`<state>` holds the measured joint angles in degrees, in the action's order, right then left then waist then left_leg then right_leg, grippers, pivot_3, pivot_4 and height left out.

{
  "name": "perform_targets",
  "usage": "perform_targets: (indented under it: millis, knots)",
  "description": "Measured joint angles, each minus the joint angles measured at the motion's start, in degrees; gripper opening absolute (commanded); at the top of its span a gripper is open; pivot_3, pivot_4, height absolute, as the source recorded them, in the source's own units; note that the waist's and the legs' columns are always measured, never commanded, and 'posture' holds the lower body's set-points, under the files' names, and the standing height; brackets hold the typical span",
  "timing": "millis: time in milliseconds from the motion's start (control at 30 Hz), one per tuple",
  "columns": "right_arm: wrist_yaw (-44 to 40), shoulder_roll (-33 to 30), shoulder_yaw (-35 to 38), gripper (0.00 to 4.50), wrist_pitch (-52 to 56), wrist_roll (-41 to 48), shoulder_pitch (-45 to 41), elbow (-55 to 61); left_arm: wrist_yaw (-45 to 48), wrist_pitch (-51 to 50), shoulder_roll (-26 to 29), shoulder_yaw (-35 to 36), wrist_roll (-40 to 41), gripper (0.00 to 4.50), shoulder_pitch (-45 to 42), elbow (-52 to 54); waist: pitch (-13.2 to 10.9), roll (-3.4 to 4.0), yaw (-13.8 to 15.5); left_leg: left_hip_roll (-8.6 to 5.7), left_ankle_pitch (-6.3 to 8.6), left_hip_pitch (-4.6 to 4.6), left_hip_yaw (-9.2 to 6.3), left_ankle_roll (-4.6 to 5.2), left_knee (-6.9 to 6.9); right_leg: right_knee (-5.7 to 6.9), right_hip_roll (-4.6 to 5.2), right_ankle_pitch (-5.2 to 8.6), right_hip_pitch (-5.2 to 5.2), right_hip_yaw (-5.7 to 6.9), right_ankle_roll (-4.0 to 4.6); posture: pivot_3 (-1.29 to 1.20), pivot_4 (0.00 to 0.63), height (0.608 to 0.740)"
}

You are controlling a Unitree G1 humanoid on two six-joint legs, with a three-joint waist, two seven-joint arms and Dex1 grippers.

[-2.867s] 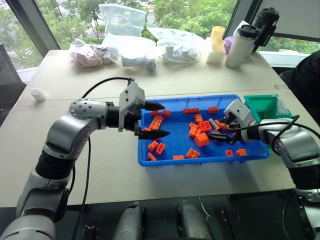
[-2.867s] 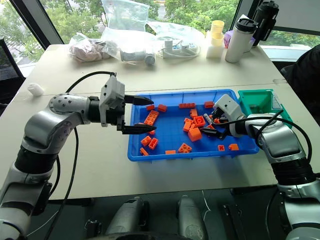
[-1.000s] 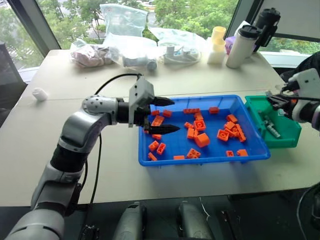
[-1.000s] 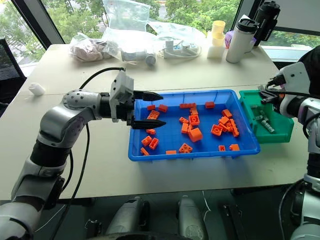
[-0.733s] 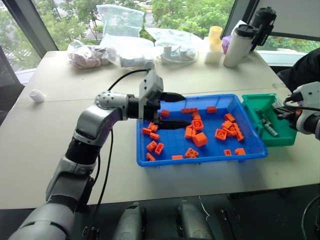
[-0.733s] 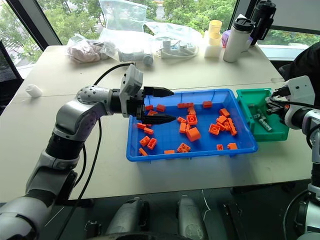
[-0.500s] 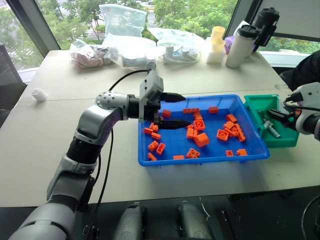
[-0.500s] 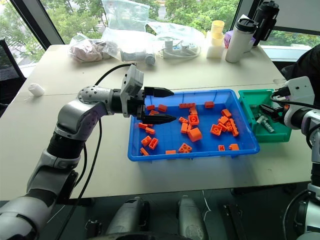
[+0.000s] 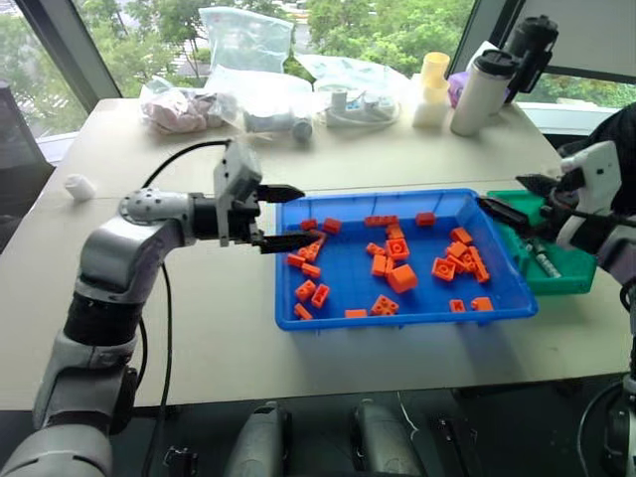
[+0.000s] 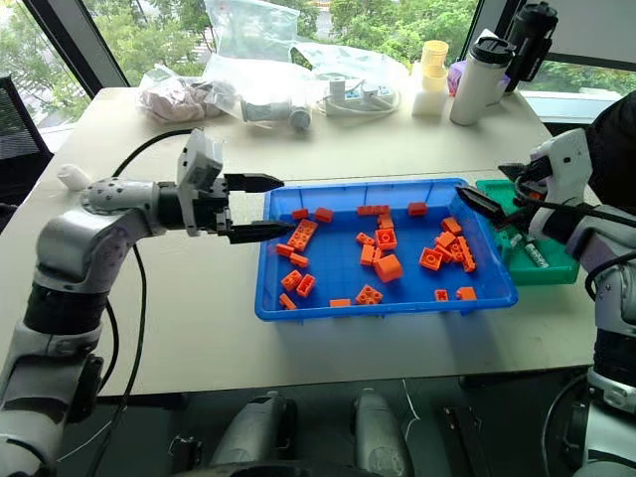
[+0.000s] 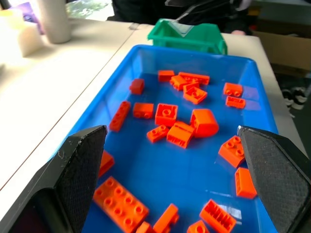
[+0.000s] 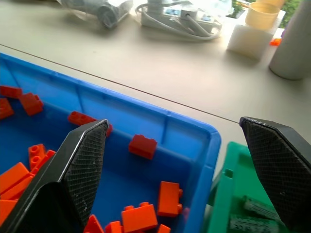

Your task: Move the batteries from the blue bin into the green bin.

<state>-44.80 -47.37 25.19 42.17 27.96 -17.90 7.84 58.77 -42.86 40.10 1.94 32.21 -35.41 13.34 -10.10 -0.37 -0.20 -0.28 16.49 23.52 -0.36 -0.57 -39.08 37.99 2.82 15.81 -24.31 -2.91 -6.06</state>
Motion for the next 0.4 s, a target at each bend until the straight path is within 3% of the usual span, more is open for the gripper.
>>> perform_targets:
  millis: [200,400]
  knots:
    - [-5.49,-2.82,10.78,4.47,3.77,6.94,11.56,3.81,-4.84,-9.84,6.07,10.92,6.79,4.5,15.2,10.66,0.0,0.0,-0.24,0.02,0.03,-0.14,0.03,0.06,-0.02,0.01,0.04,0.0,0.16,0.01,0.0,0.0,0.15,0.74]
    - [-7.71,-5.4,14.66,4.47,6.5,11.69,14.18,5.74,-11.27,-14.12,5.32,15.03,12.92,4.5,17.0,15.45,0.01,-0.02,-0.48,0.04,0.04,-0.28,-0.01,0.06,-0.02,-0.01,-0.02,0.0,0.33,0.05,-0.01,0.0,0.15,0.74]
